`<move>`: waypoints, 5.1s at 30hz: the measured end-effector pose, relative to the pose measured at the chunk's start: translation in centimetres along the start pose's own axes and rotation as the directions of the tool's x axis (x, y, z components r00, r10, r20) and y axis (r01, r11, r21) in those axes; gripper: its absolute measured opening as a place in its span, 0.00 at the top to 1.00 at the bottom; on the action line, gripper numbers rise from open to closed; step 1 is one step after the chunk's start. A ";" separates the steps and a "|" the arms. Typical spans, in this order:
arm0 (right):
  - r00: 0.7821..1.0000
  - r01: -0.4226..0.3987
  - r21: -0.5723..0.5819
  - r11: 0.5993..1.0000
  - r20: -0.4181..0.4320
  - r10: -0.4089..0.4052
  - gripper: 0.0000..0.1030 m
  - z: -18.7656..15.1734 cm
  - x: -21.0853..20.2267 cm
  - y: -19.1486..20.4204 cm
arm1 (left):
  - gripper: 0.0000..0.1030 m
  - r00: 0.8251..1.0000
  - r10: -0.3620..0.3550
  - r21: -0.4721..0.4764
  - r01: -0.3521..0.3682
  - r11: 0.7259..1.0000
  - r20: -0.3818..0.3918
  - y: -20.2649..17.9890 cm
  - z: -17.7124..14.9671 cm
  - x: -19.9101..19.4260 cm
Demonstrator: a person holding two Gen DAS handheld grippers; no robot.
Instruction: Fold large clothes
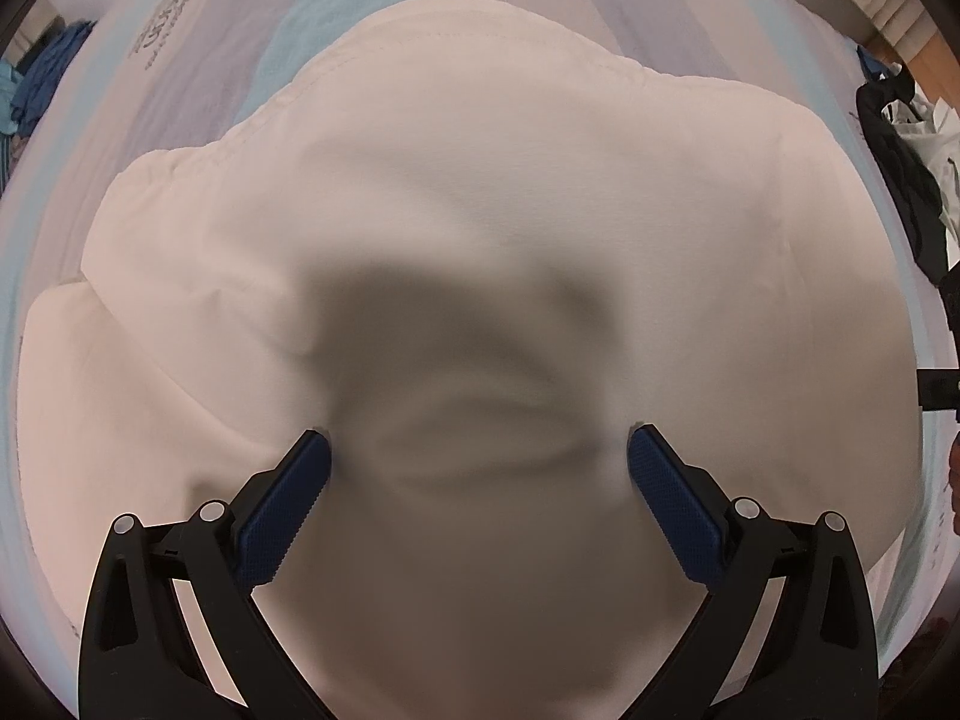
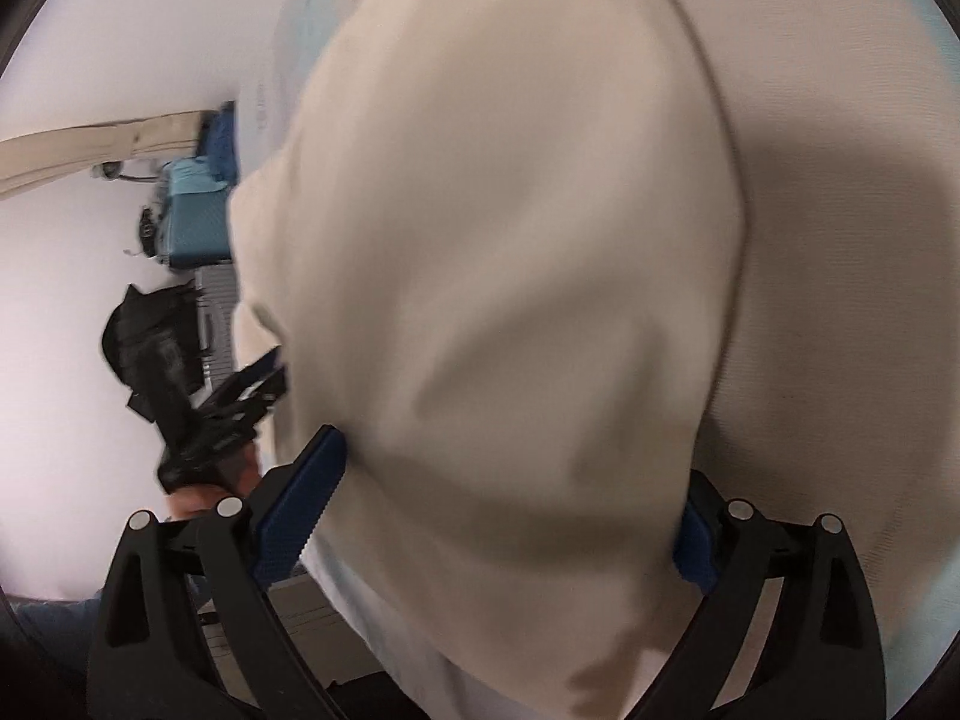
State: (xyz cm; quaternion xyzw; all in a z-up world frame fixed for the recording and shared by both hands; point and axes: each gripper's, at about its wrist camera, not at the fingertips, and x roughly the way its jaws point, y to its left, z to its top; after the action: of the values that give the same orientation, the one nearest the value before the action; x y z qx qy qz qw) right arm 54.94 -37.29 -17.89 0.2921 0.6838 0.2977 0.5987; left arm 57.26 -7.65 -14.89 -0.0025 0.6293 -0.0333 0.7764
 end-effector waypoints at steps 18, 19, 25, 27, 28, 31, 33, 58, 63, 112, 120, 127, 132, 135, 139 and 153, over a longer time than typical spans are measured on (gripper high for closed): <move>1.000 0.003 0.020 1.000 -0.009 -0.003 0.31 0.8 3.2 0.9 | 0.05 1.000 0.006 -0.005 -0.006 1.000 0.009 -0.5 -1.2 -0.2; 1.000 0.011 0.031 0.999 -0.008 -0.011 0.32 0.9 3.3 1.0 | 0.05 1.000 0.006 -0.004 -0.006 1.000 0.009 -0.3 -1.1 -0.1; 0.998 0.064 0.034 0.997 -0.017 -0.064 0.65 0.5 2.8 2.0 | 0.06 1.000 0.015 -0.010 -0.014 1.000 0.005 0.3 -1.0 0.3; 0.994 0.109 0.059 0.992 -0.008 -0.109 0.68 0.3 2.5 2.6 | 0.05 1.000 0.021 -0.012 -0.021 1.000 0.002 0.0 -0.9 0.4; 0.990 0.142 0.061 0.988 -0.004 -0.142 0.69 0.2 2.5 3.0 | 0.05 1.000 0.021 -0.014 -0.021 1.000 -0.001 0.0 -0.8 0.4; 0.971 0.236 0.079 0.969 0.013 -0.237 0.71 0.1 2.6 4.6 | 0.05 1.000 0.025 -0.015 -0.025 1.000 -0.005 -0.2 -0.7 0.3; 0.949 0.311 0.062 0.949 0.030 -0.313 0.73 -0.1 2.8 6.2 | 0.05 1.000 0.024 -0.017 -0.024 1.000 0.002 -0.1 -0.8 0.2; 0.596 0.779 0.164 0.605 0.106 -0.796 0.83 -2.3 4.6 26.6 | 0.07 0.990 -0.095 0.064 0.089 0.994 0.103 11.2 -0.8 -8.4; 0.512 0.831 0.163 0.532 0.148 -0.846 0.83 -2.0 7.1 30.9 | 0.07 0.986 -0.111 0.069 0.103 0.992 0.123 14.5 -1.3 -10.5; 0.338 0.933 -0.217 0.289 0.239 -0.911 0.73 -2.3 37.5 40.6 | 0.07 0.996 -0.038 -0.126 0.048 0.991 0.082 41.9 -9.4 -11.6; 0.442 0.894 -0.225 0.388 0.298 -0.846 0.29 -5.0 34.7 42.8 | 0.07 0.995 -0.017 -0.129 0.029 0.991 0.098 42.5 -10.6 -12.7; 0.596 0.799 -0.309 0.515 0.301 -0.744 0.26 -8.2 31.3 45.0 | 0.07 0.993 0.000 -0.133 0.015 0.991 0.115 42.0 -11.4 -14.5; 0.742 0.667 -0.384 0.638 0.273 -0.612 0.18 -11.4 26.6 46.3 | 0.06 0.989 -0.084 -0.156 0.102 0.983 0.119 40.1 -11.1 -15.4; 0.781 0.625 -0.370 0.688 0.292 -0.552 0.10 -11.1 21.2 45.7 | 0.06 0.977 -0.186 -0.168 0.201 0.965 0.104 38.2 -9.9 -14.2; 0.777 0.628 -0.320 0.709 0.306 -0.550 0.07 -8.0 14.9 41.4 | 0.06 0.957 -0.283 -0.189 0.290 0.938 0.063 36.0 -7.9 -11.3; 0.980 0.196 -0.145 0.970 0.009 -0.197 0.06 2.2 15.5 23.4 | 0.05 0.835 -0.543 -0.218 0.517 0.828 -0.084 30.3 -4.5 -0.9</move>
State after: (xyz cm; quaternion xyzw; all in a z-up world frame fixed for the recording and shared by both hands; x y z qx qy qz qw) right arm 56.35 -10.19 -10.34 0.1778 0.6876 0.2867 0.6430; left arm 54.19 22.82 -16.32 -0.2474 0.6576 -0.1890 0.6860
